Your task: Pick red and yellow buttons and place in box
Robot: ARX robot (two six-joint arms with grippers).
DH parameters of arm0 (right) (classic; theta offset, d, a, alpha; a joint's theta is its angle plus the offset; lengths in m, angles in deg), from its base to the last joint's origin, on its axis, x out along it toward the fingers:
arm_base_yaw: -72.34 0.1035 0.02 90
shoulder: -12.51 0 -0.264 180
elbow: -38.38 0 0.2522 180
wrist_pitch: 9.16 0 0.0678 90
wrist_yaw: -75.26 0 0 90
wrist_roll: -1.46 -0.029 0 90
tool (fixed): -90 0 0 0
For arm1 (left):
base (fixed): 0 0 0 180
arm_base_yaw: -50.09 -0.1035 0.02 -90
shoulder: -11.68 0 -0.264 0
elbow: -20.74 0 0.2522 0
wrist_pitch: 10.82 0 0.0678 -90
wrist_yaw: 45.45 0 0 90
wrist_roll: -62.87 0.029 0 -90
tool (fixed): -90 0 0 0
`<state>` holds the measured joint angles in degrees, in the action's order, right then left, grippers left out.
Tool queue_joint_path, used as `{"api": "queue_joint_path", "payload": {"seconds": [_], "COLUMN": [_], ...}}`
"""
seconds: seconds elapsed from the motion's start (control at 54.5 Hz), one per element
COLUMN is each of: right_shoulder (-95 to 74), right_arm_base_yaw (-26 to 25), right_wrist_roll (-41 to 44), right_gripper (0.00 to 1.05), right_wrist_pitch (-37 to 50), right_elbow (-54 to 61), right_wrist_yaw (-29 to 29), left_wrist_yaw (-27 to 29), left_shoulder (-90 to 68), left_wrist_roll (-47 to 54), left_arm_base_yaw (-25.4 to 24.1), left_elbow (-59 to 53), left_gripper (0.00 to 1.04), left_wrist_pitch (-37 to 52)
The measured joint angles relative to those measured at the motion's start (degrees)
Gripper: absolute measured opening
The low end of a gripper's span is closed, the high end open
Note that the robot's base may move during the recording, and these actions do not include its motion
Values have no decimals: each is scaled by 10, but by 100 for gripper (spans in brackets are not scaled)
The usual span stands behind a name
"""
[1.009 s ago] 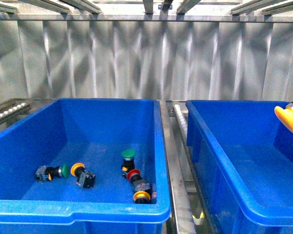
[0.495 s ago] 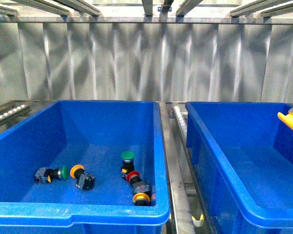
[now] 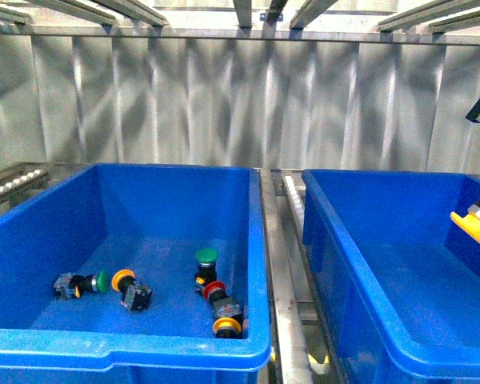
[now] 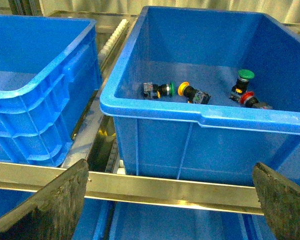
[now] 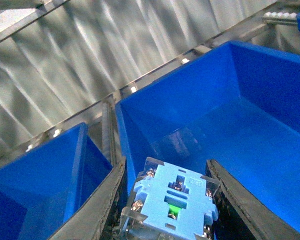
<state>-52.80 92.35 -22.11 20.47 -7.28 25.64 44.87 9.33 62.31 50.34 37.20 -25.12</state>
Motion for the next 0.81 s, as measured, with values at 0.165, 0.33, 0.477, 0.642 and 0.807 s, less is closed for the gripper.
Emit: {"api": "queue_joint_path", "payload": {"seconds": [0.165, 0.33, 0.477, 0.642, 0.807], "right_shoulder": [21, 42, 50, 49, 21], "right_arm_base_yaw": [-18, -60, -104, -146, -189], "right_wrist_roll": [-15, -28, -39, -45, -54], "right_gripper": [39, 39, 39, 39, 39], "right_wrist_pitch": [-4, -13, -22, -23, -8], "right_elbow": [7, 8, 9, 9, 8], "right_wrist_yaw": [-12, -28, -56, -89, -110], "left_wrist_yaw": [-1, -1, -2, -3, -3], "left_shoulder": [1, 1, 1, 1, 2], "left_wrist_roll": [0, 0, 0, 0, 0], "left_arm_base_yaw": [0, 0, 0, 0, 0], "left_elbow": [0, 0, -1, -1, -1], "left_gripper": [97, 97, 97, 97, 97], "left_wrist_pitch": [1, 1, 1, 1, 2]}}
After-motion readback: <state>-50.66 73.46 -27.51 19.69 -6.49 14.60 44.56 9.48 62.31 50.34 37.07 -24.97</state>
